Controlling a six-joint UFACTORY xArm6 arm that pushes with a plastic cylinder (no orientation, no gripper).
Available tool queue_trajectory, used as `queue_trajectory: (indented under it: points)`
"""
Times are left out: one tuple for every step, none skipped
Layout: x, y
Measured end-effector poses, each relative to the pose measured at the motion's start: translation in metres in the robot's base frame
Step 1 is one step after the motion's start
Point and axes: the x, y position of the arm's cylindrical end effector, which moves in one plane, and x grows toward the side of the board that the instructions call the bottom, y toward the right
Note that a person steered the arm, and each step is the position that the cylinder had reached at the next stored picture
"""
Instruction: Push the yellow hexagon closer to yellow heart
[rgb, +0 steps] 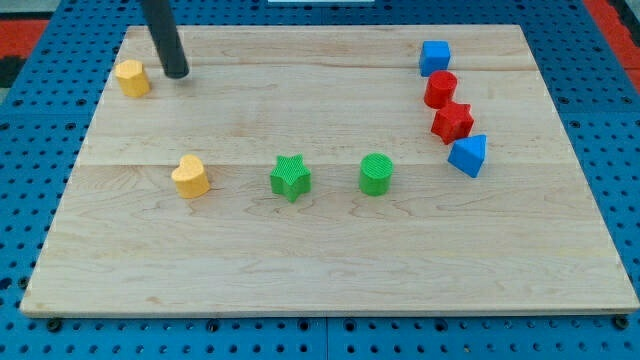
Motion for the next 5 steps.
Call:
queue_trajectory:
  points:
    - [-0.012, -0.073]
    - [0.051, -0.062]
    - [0.114, -0.052]
    - [0.066, -0.046]
    - [0.063, 0.008]
